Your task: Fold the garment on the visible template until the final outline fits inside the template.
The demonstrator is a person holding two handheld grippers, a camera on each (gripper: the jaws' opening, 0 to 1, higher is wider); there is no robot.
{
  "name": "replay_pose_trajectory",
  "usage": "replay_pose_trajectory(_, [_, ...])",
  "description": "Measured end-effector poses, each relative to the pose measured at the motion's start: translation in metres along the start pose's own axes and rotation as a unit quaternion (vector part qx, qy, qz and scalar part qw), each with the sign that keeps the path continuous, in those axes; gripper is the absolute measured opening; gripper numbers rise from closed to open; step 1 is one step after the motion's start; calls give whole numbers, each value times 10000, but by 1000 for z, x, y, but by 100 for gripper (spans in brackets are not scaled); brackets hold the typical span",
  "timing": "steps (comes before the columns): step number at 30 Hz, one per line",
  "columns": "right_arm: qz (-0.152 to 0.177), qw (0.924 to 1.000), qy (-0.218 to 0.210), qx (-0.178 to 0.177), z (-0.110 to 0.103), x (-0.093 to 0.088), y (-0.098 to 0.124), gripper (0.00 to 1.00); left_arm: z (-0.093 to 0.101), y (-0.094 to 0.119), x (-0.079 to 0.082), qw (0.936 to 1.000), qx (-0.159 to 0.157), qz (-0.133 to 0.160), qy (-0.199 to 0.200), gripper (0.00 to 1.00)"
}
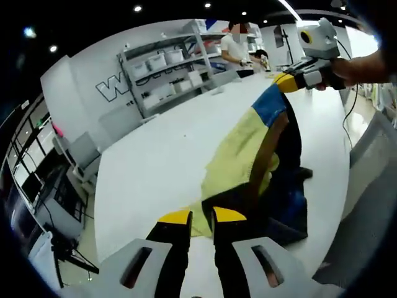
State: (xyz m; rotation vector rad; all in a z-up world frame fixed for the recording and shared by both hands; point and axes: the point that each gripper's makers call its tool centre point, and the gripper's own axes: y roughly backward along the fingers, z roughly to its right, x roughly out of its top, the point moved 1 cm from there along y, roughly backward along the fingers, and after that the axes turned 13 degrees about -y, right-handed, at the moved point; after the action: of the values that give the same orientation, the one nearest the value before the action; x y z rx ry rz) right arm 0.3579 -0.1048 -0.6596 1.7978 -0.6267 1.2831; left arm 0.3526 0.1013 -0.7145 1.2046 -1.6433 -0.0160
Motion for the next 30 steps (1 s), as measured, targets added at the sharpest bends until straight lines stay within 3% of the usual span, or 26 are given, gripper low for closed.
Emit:
replay_pose_trajectory(6, [-14, 10000, 0, 25, -3, -2, -1, 0, 26, -1, -9, 9989, -396, -118, -238, 29])
replay_pose_trajectory(16, [-14, 10000, 3, -1, -1, -2, 1, 0, 60, -9, -14, 9949, -752, -205, -633, 30])
replay_pose_trajectory(30, [-4, 10000, -37, -18, -2, -1, 2, 0, 88, -30, -12, 9894, -1032, -280, -980, 30])
